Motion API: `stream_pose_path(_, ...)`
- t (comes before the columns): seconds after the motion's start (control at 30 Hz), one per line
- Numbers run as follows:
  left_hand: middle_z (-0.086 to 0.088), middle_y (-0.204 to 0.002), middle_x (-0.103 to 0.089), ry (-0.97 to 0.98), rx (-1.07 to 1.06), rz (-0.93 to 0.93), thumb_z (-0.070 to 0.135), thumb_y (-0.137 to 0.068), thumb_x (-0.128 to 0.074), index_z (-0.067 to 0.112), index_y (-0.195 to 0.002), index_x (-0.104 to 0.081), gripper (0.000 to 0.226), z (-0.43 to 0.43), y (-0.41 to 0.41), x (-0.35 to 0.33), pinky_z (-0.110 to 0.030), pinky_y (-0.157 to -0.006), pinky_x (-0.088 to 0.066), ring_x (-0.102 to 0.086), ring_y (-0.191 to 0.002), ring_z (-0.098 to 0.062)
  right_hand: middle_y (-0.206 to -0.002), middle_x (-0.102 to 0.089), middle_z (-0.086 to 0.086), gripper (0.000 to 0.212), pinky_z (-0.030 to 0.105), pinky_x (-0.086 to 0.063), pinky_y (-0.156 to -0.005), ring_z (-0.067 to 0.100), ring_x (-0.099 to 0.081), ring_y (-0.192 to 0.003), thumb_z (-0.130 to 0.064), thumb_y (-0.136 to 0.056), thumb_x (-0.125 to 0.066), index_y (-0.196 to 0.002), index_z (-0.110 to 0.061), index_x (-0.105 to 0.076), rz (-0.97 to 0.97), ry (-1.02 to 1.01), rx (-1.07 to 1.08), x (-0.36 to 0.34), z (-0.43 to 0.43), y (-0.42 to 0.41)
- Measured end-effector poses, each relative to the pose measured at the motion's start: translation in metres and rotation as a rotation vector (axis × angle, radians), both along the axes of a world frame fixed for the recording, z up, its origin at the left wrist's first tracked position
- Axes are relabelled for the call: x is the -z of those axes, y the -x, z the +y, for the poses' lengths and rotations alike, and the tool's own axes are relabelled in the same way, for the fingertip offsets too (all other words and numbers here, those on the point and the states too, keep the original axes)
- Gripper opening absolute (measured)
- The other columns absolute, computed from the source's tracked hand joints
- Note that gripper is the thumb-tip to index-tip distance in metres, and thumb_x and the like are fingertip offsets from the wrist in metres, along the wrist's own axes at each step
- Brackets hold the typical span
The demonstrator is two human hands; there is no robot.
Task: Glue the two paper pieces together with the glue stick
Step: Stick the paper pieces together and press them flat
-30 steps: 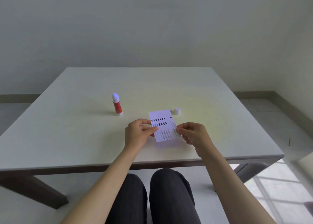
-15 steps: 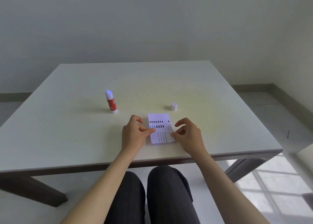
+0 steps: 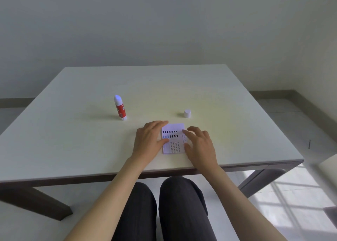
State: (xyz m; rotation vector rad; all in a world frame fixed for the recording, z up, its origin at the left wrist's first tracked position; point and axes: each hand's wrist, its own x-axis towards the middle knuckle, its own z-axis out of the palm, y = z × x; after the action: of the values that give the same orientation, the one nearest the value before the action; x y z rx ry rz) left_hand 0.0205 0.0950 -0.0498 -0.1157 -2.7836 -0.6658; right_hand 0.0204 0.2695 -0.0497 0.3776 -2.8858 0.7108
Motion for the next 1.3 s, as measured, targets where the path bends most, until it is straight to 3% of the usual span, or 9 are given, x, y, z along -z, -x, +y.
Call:
stream_pose_path(0.13,0.013,-0.151,-0.037,0.156,0.157,-0.171,0.041,-0.093,-0.048,0.028,-0.138,-0.044,0.047,-0.022,0.002,0.000,-0.038,-0.115,-0.014,-0.018,-0.145,-0.013,-0.138,-0.055,-0.007,0.036,0.042,-0.028,-0.104,0.027,-0.034,-0.139,-0.016,-0.093,-0.044,-0.125,-0.022,-0.059,0.054,-0.119,-0.063,0.005,-0.004,-0.004)
stream_pose_path(0.5,0.019,-0.157,-0.017,0.111,0.196,-0.358,0.065,-0.074,-0.058,0.032,-0.147,-0.023,0.088,-0.079,-0.008,0.001,-0.045,-0.117,0.001,0.000,-0.147,-0.012,-0.155,-0.027,-0.014,0.043,0.051,0.004,-0.116,0.019,-0.007,-0.148,-0.033,-0.099,-0.031,-0.141,-0.028,-0.038,0.022,-0.259,-0.200,0.001,-0.037,-0.001)
stream_pose_path(0.63,0.022,-0.156,-0.013,0.055,0.213,-0.378,0.068,-0.073,-0.055,0.035,-0.148,-0.018,0.089,-0.080,-0.009,0.004,-0.047,-0.116,0.009,0.006,-0.147,-0.010,-0.159,-0.014,-0.014,0.074,0.054,0.024,-0.109,0.019,0.009,-0.148,-0.064,-0.086,0.005,-0.149,-0.031,-0.015,0.013,-0.329,-0.469,0.004,-0.052,-0.014)
stream_pose_path(0.8,0.022,-0.157,-0.012,0.046,0.218,-0.393,0.068,-0.073,-0.055,0.036,-0.147,-0.016,0.090,-0.082,-0.008,0.005,-0.046,-0.115,0.011,0.009,-0.146,-0.009,-0.160,0.005,-0.014,0.068,0.057,0.020,-0.110,0.020,0.019,-0.146,-0.063,-0.091,-0.008,-0.150,-0.032,0.003,-0.119,-0.431,-0.316,-0.005,-0.045,0.023)
stream_pose_path(0.97,0.026,-0.155,-0.014,0.026,0.224,-0.375,0.077,-0.066,-0.049,0.037,-0.146,-0.020,0.094,-0.082,-0.008,0.006,-0.047,-0.115,0.011,0.007,-0.146,-0.007,-0.160,0.009,-0.012,0.090,0.056,0.024,-0.109,0.019,0.018,-0.146,-0.079,-0.069,0.016,-0.148,-0.036,0.007,-0.028,-0.433,-0.536,0.011,-0.061,-0.005)
stream_pose_path(1.07,0.024,-0.155,-0.016,0.007,0.220,-0.383,0.074,-0.068,-0.053,0.036,-0.147,-0.020,0.094,-0.082,-0.008,0.006,-0.047,-0.115,0.011,0.007,-0.146,-0.007,-0.160,0.008,-0.014,0.070,0.058,0.019,-0.111,0.023,0.019,-0.146,-0.069,-0.085,-0.003,-0.148,-0.038,0.006,-0.096,-0.417,-0.363,-0.001,-0.046,0.017)
stream_pose_path(1.13,0.023,-0.156,-0.017,-0.013,0.214,-0.389,0.069,-0.069,-0.058,0.036,-0.146,-0.021,0.092,-0.081,-0.007,0.005,-0.048,-0.116,0.011,0.006,-0.146,-0.008,-0.160,0.009,-0.011,0.073,0.058,0.017,-0.111,0.024,0.021,-0.145,-0.067,-0.088,-0.009,-0.150,-0.031,0.006,-0.111,-0.441,-0.307,-0.006,-0.044,0.021)
stream_pose_path(1.23,0.023,-0.155,-0.019,-0.030,0.206,-0.379,0.065,-0.069,-0.061,0.038,-0.145,-0.022,0.091,-0.080,-0.008,0.004,-0.048,-0.116,0.010,0.004,-0.147,-0.008,-0.160,0.007,-0.012,0.093,0.054,0.025,-0.109,0.019,0.027,-0.142,-0.078,-0.072,0.013,-0.150,-0.028,0.006,-0.022,-0.444,-0.527,0.007,-0.060,-0.007)
stream_pose_path(1.3,0.020,-0.155,-0.021,-0.063,0.197,-0.383,0.065,-0.067,-0.062,0.040,-0.145,-0.019,0.093,-0.080,-0.008,0.005,-0.046,-0.116,0.011,0.004,-0.147,-0.007,-0.160,0.005,-0.015,0.091,0.053,0.026,-0.108,0.015,0.029,-0.140,-0.078,-0.072,0.014,-0.150,-0.031,0.004,-0.025,-0.436,-0.540,0.010,-0.059,-0.006)
